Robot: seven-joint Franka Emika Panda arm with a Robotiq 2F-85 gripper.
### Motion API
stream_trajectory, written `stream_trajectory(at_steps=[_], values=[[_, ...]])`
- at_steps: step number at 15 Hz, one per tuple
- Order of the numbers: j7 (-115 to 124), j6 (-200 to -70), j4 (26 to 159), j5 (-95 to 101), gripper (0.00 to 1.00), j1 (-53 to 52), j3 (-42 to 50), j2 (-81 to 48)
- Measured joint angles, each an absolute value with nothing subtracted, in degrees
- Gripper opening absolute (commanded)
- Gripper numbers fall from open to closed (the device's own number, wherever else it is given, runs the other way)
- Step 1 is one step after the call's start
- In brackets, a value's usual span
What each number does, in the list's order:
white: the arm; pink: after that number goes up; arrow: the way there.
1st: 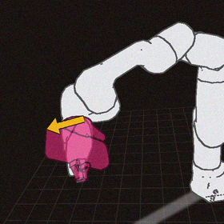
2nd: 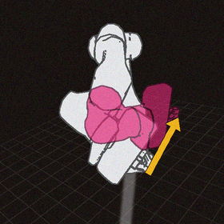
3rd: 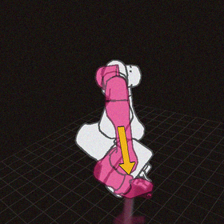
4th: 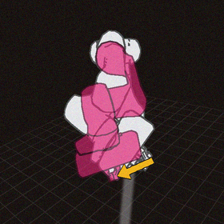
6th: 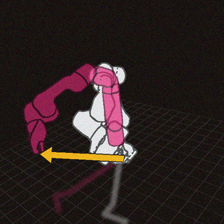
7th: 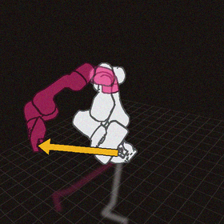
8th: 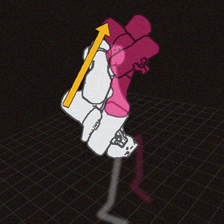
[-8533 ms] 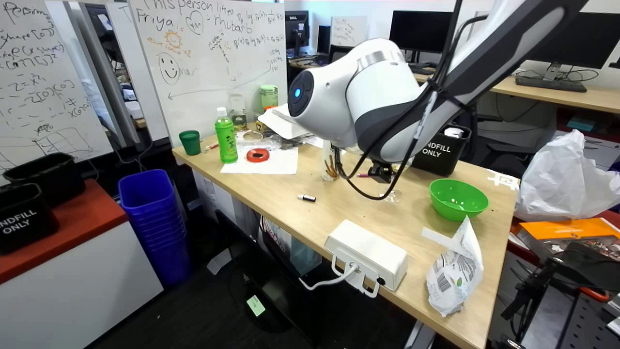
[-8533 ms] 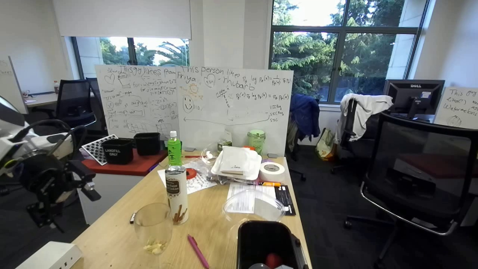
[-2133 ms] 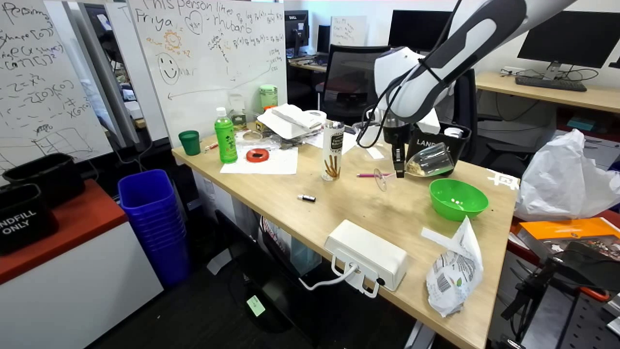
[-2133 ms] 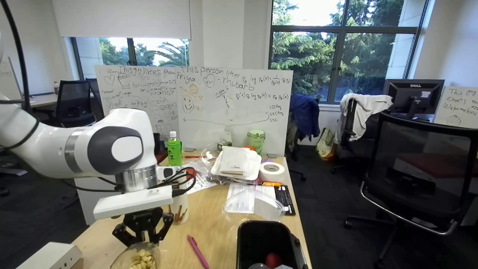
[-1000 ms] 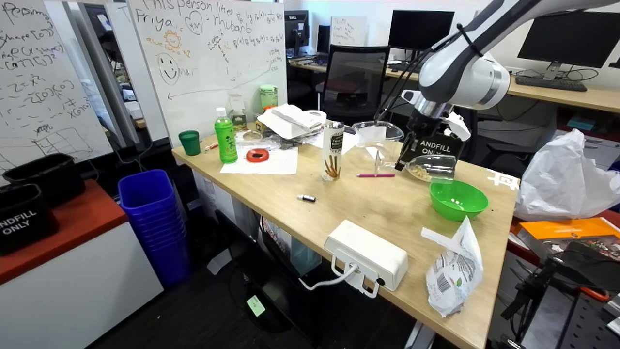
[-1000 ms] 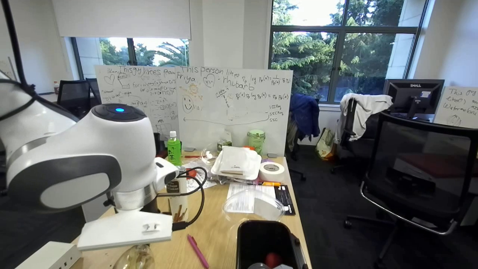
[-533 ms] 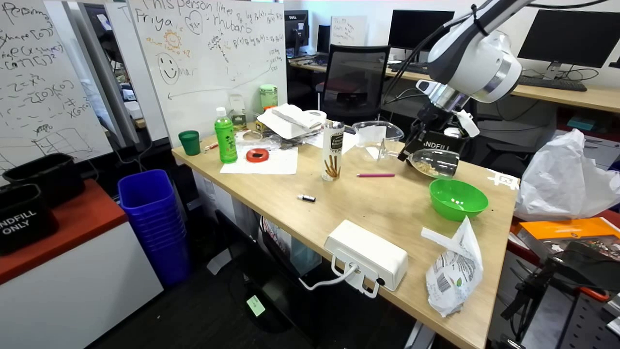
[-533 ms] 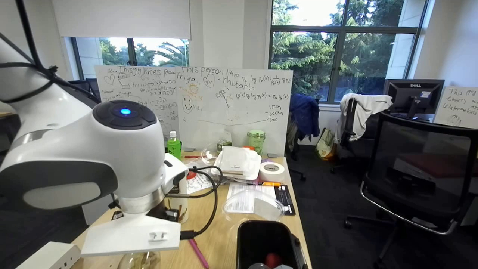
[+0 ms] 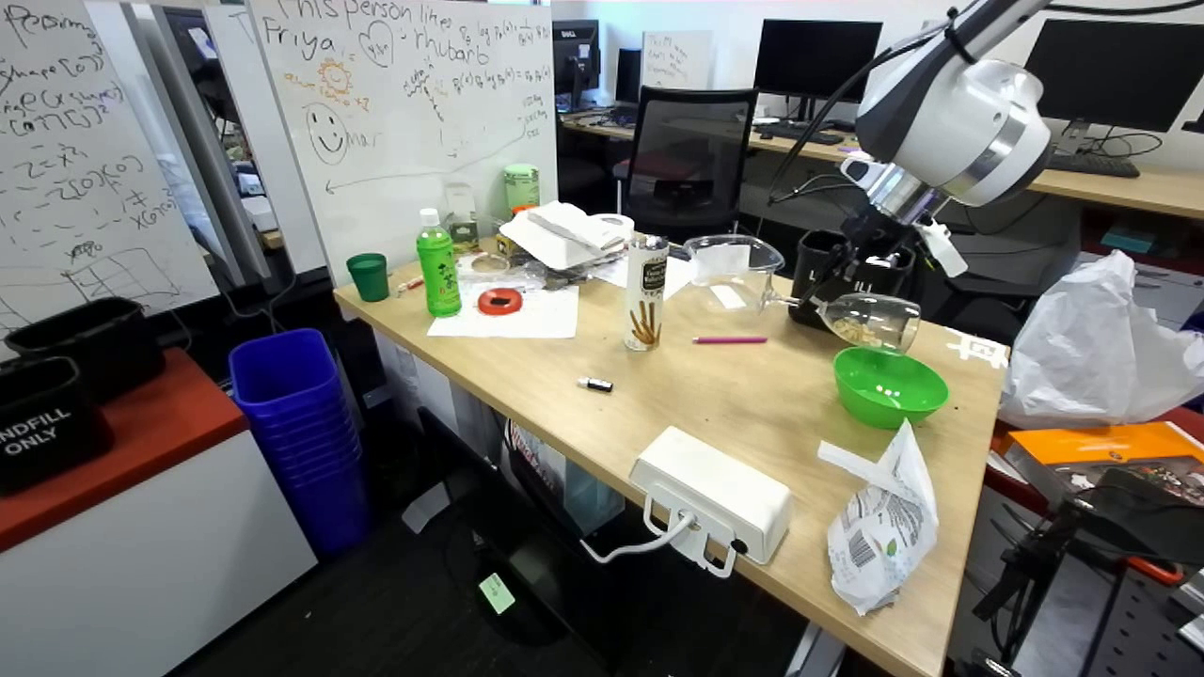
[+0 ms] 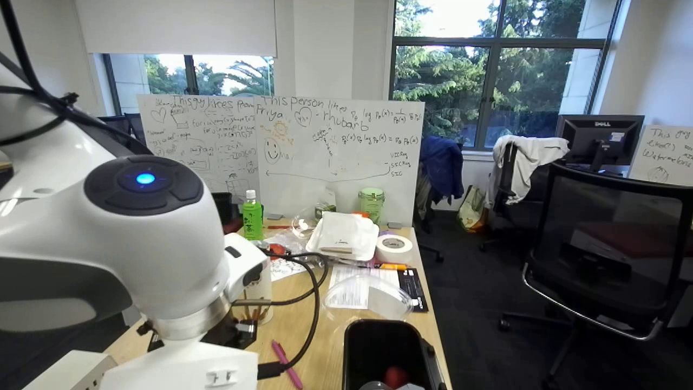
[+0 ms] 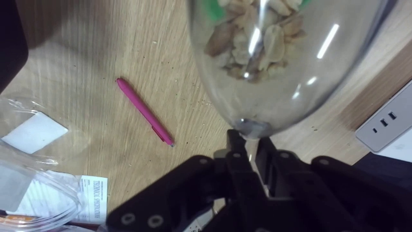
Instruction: Pour the contents in the wine glass into the green bowl
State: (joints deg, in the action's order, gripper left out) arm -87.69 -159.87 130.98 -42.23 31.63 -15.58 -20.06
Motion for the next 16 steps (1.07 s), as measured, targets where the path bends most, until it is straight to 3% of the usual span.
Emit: stream_trajectory(at_steps=[16], values=[[-100.64,-164.57,133.4,-66.92,0.04,32.61,-19.17,-17.91]])
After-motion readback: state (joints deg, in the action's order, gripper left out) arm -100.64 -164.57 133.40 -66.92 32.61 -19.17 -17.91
